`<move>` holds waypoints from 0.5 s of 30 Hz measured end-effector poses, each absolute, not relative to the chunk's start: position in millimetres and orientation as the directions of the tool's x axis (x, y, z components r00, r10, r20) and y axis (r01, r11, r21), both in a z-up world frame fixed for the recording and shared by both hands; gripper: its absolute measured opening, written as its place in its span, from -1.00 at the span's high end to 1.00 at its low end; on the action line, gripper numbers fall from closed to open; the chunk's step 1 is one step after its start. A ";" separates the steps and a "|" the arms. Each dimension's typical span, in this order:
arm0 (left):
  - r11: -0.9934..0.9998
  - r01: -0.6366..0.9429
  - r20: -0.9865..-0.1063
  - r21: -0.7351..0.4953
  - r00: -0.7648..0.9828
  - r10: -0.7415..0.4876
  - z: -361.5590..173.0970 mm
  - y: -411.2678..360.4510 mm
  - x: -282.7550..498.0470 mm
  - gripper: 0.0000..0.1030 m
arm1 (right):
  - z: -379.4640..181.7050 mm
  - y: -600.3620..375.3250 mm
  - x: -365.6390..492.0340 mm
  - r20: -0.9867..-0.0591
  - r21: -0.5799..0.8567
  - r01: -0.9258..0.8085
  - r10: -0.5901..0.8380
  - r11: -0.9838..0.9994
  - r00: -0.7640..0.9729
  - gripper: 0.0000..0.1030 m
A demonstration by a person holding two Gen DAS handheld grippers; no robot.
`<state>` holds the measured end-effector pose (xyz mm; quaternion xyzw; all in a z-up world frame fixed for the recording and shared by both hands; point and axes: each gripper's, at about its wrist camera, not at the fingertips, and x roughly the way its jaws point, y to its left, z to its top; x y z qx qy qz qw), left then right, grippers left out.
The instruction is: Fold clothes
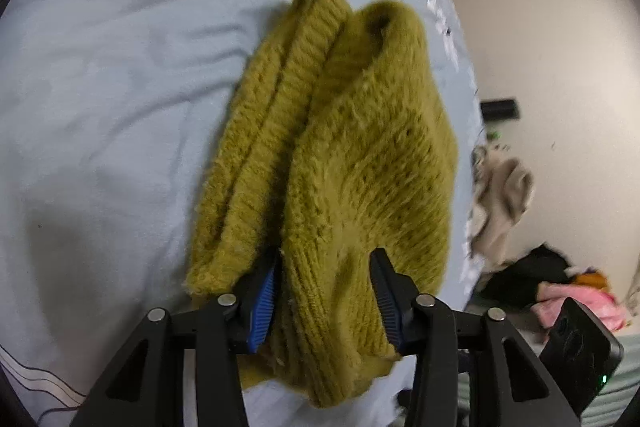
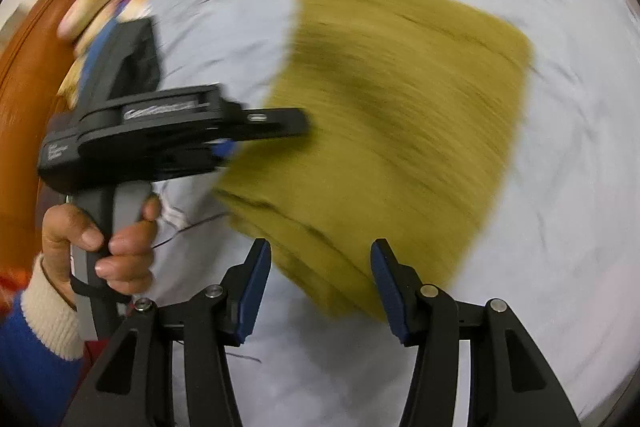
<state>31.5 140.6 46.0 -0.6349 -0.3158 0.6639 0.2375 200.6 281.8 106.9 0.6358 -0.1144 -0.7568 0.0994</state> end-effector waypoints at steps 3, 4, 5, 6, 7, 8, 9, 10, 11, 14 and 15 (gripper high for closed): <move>-0.708 0.060 -0.710 -0.704 -0.055 0.702 45.5 153.6 32.7 0.08 | 100.0 312.6 214.4 -0.940 0.317 -0.131 -0.293 -0.939 -0.174 -0.03; -0.721 0.048 -0.722 -0.692 -0.058 0.689 46.8 156.5 33.0 0.11 | 97.7 323.1 219.1 -0.940 0.323 -0.181 -0.292 -0.929 -0.176 -0.03; -0.734 0.036 -0.734 -0.678 -0.062 0.676 48.3 159.4 33.3 0.28 | 96.8 328.8 221.6 -0.939 0.328 -0.209 -0.294 -0.921 -0.180 -0.03; -0.742 0.025 -0.742 -0.670 -0.065 0.668 50.6 161.0 33.3 0.51 | 96.3 334.3 223.9 -0.936 0.339 -0.239 -0.299 -0.910 -0.189 -0.03; -0.750 0.013 -0.749 -0.662 -0.067 0.660 52.8 162.5 33.2 0.61 | 95.7 339.7 226.2 -0.932 0.349 -0.268 -0.303 -0.898 -0.198 -0.03; -0.749 0.007 -0.747 -0.663 -0.070 0.661 54.9 162.9 32.9 0.64 | 95.2 345.1 228.4 -0.929 0.359 -0.297 -0.307 -0.885 -0.208 -0.03; -0.749 -0.008 -0.746 -0.663 -0.080 0.661 61.3 162.8 33.0 0.66 | 95.1 348.4 229.7 -0.925 0.369 -0.317 -0.312 -0.874 -0.217 -0.03; -0.749 -0.023 -0.745 -0.662 -0.091 0.661 68.2 162.6 33.0 0.67 | 95.8 351.4 231.2 -0.921 0.379 -0.333 -0.317 -0.863 -0.228 -0.03; -0.725 -0.030 -0.718 -0.688 -0.114 0.687 77.6 157.5 33.4 0.67 | 95.0 352.6 230.6 -0.916 0.390 -0.340 -0.322 -0.856 -0.238 -0.03; -0.670 -0.014 -0.654 -0.742 -0.203 0.729 98.0 130.6 37.3 0.67 | 94.0 356.2 230.1 -0.901 0.420 -0.355 -0.339 -0.835 -0.269 -0.03; -0.677 0.000 -0.661 -0.736 -0.211 0.720 94.8 124.0 38.6 0.67 | 92.8 356.3 230.3 -0.901 0.421 -0.355 -0.340 -0.835 -0.269 -0.03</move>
